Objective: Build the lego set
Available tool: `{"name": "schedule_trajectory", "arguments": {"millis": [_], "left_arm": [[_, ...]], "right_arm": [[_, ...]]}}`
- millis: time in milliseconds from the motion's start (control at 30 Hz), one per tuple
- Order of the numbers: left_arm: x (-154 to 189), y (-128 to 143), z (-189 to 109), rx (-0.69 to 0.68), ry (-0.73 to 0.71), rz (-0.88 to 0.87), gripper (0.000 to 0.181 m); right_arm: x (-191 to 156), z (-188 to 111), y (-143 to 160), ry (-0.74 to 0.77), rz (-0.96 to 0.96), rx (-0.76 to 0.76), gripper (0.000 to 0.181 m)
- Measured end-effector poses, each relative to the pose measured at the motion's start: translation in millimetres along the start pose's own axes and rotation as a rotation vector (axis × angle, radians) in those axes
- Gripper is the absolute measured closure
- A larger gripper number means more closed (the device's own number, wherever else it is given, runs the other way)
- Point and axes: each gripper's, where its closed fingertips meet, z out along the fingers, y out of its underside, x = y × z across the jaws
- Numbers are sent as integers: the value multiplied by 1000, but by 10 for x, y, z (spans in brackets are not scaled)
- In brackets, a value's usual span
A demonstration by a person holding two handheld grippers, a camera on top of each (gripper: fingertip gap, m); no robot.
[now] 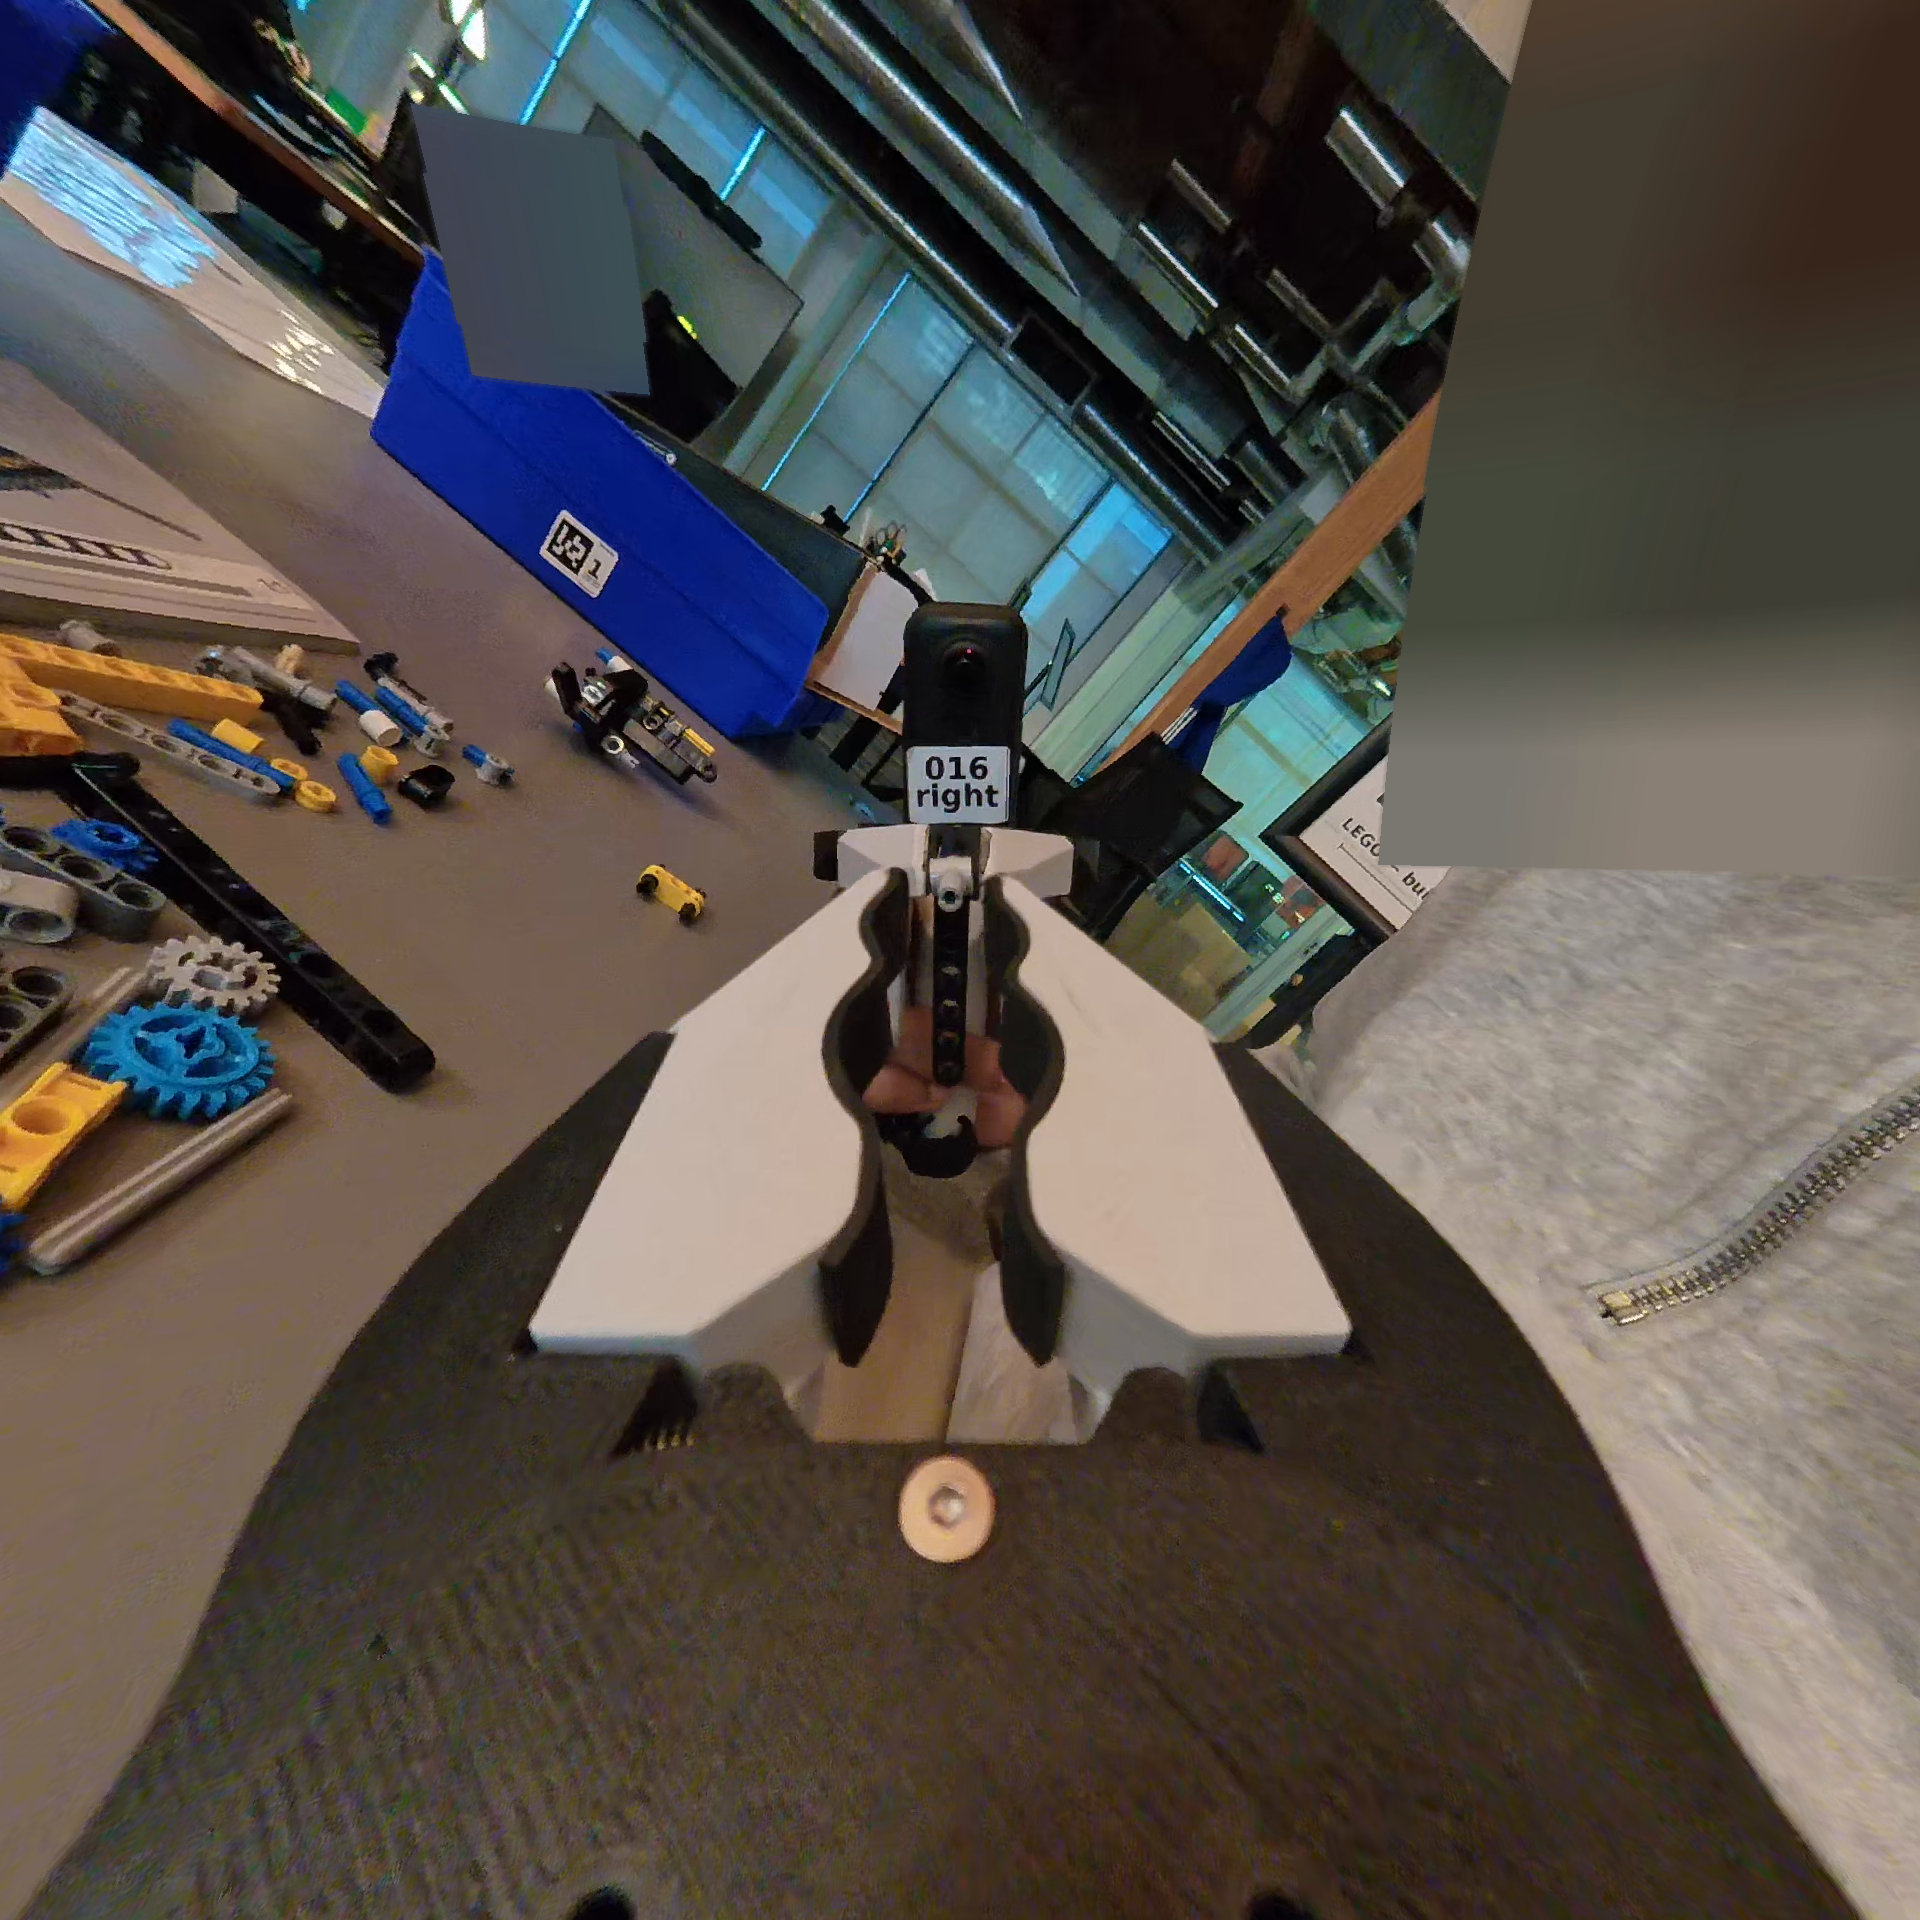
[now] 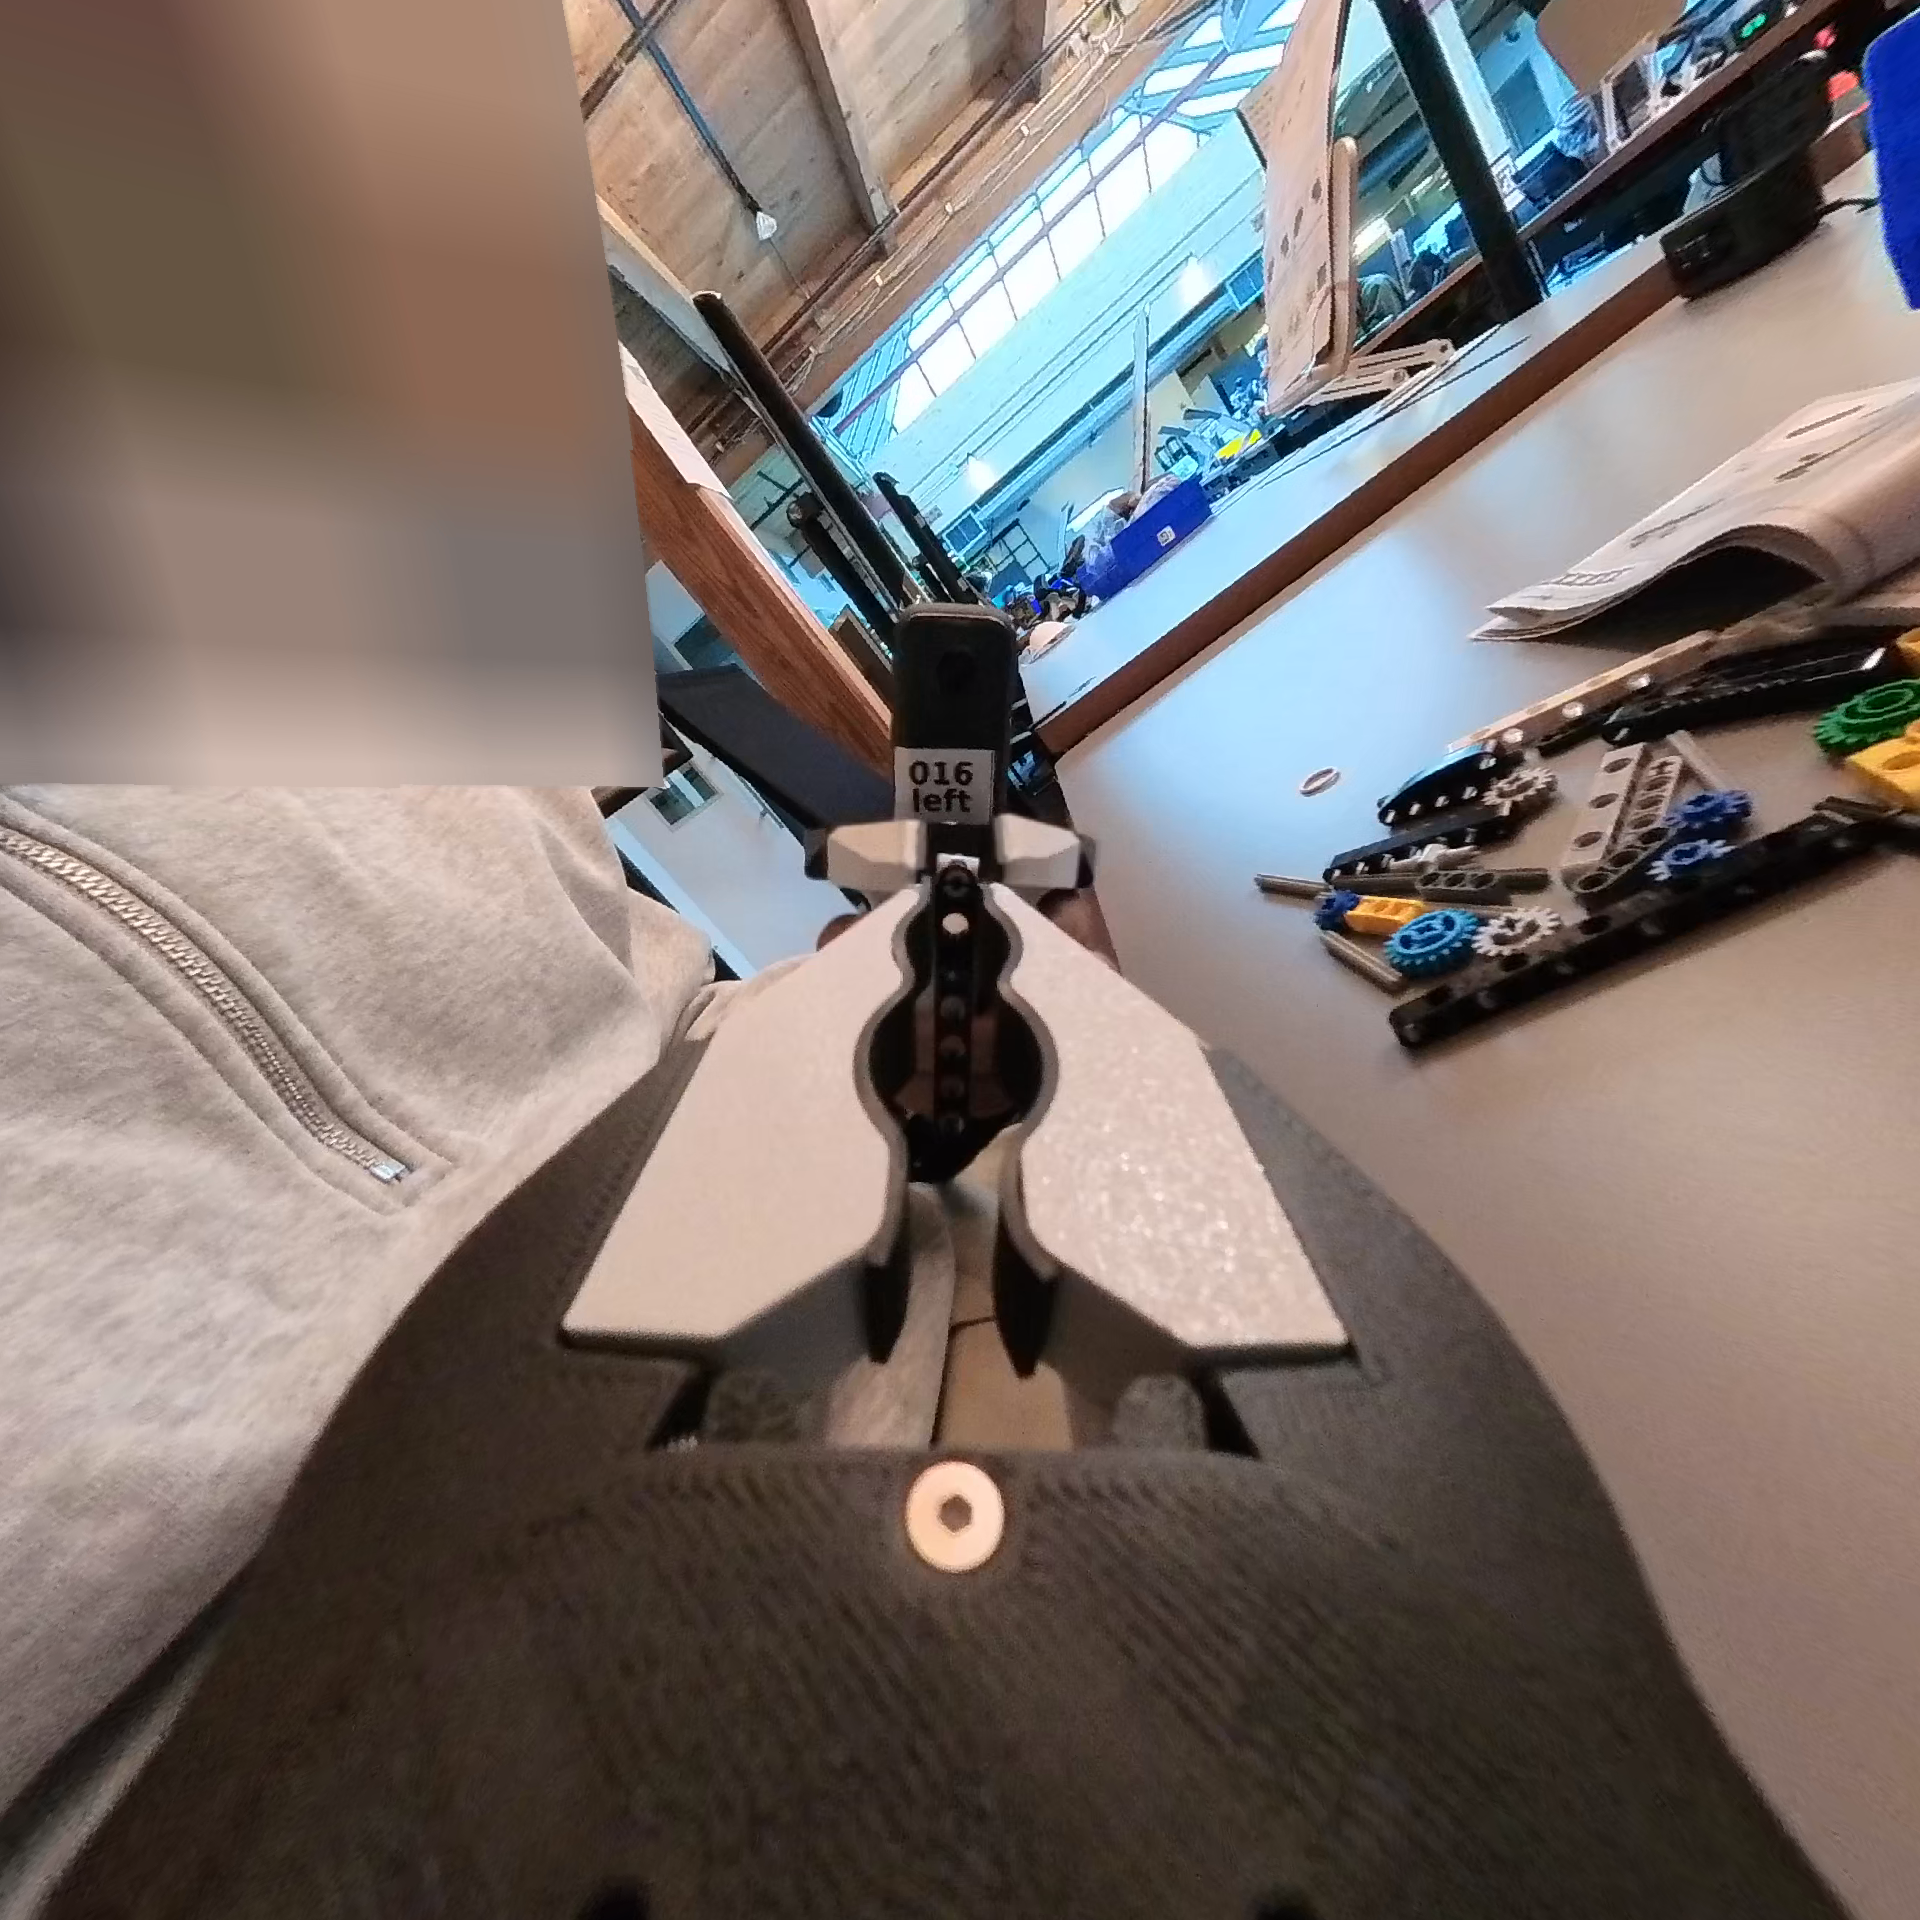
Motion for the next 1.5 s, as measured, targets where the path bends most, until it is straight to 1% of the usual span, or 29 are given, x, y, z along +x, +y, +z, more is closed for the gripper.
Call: {"name": "schedule_trajectory", "arguments": {"millis": [133, 333, 833, 1500], "left_arm": [[13, -1, 1, 3, 11, -8, 174], [18, 9, 8, -1, 19, -18, 175], [-11, 19, 8, -12, 3, 10, 175], [10, 18, 4, -20, -13, 86, 175]], "right_arm": [[-7, 7, 11, -4, 1, -7, 176], [-9, 14, 25, -3, 2, -15, 177], [23, 12, 33, -8, 62, -13, 177], [-5, 10, 33, -61, 154, 5, 177]]}}
